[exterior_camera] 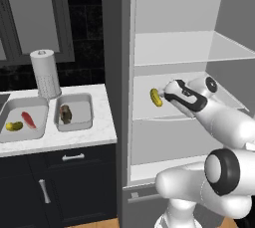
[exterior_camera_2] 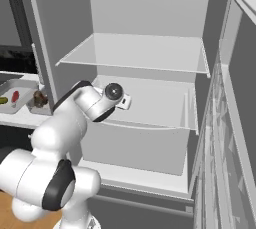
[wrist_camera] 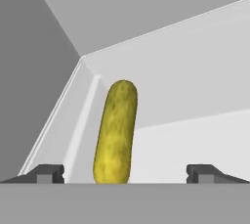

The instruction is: Place one cucumber and one steak in each tupperware on the nearby counter, to pack two identical lunches.

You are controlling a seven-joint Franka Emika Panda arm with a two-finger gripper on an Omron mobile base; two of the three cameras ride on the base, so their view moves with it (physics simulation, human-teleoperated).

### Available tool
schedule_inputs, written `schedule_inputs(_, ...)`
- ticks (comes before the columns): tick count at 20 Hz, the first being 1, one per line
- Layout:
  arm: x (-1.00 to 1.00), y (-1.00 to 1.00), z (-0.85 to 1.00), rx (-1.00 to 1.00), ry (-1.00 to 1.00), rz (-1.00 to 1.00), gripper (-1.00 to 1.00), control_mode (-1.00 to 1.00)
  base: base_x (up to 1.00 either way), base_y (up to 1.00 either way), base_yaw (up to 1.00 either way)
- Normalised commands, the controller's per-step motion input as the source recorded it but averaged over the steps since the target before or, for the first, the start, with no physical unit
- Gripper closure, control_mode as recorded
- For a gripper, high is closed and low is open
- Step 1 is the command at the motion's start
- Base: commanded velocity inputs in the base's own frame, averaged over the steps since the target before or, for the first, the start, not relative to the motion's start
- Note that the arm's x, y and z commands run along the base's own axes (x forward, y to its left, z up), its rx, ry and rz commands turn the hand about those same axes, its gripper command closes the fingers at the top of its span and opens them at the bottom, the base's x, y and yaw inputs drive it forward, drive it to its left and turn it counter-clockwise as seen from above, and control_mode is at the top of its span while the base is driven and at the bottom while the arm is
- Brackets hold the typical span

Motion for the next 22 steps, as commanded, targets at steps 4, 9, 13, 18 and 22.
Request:
schedule_inputs(4, 0.14, 0.11, 0.00, 0.00, 0.00, 0.00, -1.00, -1.00, 0.00, 0.00, 0.00)
schedule_inputs(9, 0.13, 0.08, 0.00, 0.00, 0.00, 0.01, -1.00, -1.00, 0.00, 0.00, 0.00)
schedule_inputs(13, 0.15, 0.01, 0.00, 0.00, 0.00, 0.00, -1.00, -1.00, 0.00, 0.00, 0.00)
schedule_inputs(18, 0.18, 0.04, 0.00, 0.00, 0.00, 0.00, -1.00, -1.00, 0.00, 0.00, 0.00)
schedule_inputs(22, 0.16, 0.09, -0.03, -0.01, 0.00, 0.00, -1.00, -1.00, 0.00, 0.00, 0.00)
